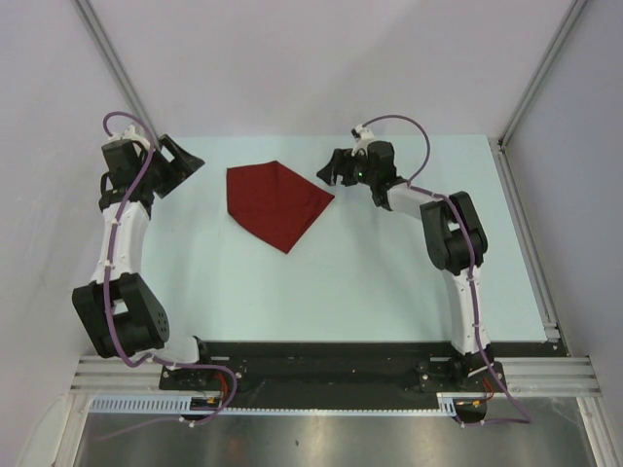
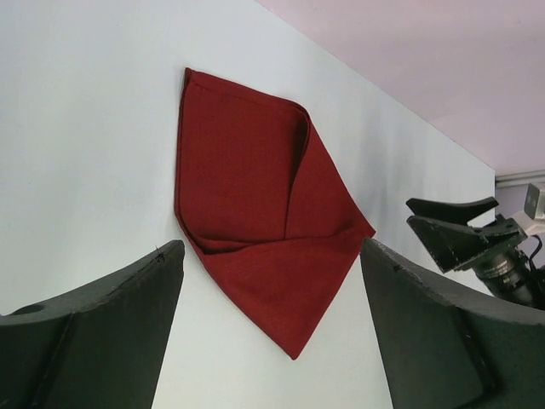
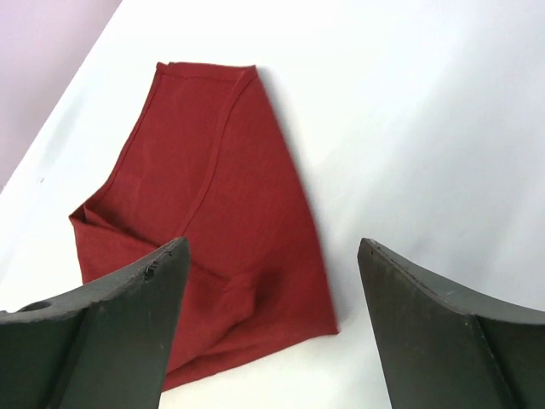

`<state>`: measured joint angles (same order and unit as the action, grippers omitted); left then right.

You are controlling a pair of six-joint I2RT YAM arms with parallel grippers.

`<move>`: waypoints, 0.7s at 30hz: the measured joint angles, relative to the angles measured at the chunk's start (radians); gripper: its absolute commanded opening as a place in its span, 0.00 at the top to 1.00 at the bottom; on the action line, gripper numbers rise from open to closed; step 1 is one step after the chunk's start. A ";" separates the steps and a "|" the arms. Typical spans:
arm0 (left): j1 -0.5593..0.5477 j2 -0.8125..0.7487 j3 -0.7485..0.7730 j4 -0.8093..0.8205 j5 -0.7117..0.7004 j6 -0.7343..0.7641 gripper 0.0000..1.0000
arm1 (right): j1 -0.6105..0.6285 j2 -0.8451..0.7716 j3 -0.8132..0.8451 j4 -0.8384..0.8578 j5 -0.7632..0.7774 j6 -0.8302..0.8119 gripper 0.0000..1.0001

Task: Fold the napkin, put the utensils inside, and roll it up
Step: Fold the napkin

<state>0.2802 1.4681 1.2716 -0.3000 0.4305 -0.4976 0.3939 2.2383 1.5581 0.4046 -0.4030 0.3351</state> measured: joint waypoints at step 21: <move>0.000 0.006 0.000 0.000 0.000 0.000 0.11 | -0.061 0.277 0.320 -0.286 -0.325 0.052 0.72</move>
<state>0.2798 1.4738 1.2716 -0.3000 0.4301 -0.4976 0.3325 2.5156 1.8786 0.1188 -0.7277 0.3870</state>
